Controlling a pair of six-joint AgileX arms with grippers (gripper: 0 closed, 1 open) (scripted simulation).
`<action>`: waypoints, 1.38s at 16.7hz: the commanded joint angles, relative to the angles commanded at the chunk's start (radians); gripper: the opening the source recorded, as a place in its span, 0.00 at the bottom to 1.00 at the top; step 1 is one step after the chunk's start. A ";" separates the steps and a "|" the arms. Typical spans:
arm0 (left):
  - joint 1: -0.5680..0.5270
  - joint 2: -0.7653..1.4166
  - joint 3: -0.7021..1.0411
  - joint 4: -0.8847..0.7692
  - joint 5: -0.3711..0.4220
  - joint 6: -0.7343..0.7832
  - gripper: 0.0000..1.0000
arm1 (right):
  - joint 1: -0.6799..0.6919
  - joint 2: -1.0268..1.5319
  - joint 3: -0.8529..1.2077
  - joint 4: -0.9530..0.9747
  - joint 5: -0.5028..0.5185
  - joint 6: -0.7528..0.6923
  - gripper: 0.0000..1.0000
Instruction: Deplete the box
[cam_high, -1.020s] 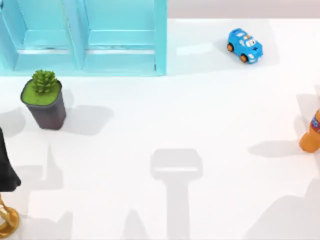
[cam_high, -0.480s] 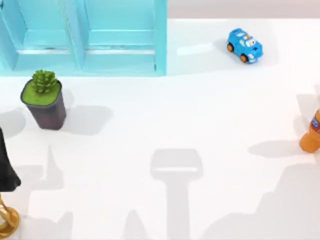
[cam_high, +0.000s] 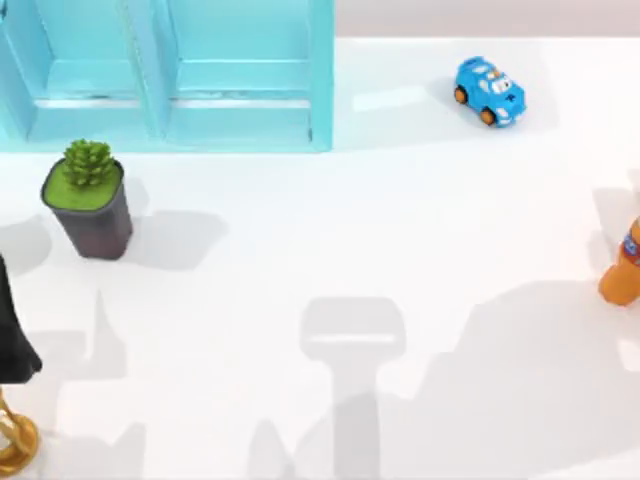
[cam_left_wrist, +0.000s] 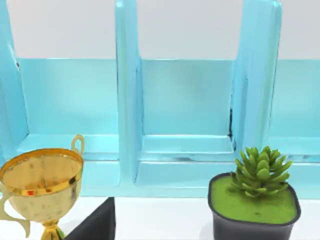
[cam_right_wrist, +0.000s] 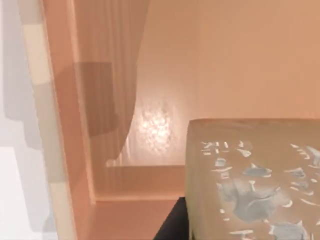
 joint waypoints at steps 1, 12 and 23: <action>0.000 0.000 0.000 0.000 0.000 0.000 1.00 | 0.061 0.006 0.011 -0.009 0.006 0.060 0.00; 0.000 0.000 0.000 0.000 0.000 0.000 1.00 | 0.822 0.353 0.231 0.113 0.003 0.820 0.00; 0.000 0.000 0.000 0.000 0.000 0.000 1.00 | 0.877 0.493 0.282 0.230 -0.020 0.896 0.00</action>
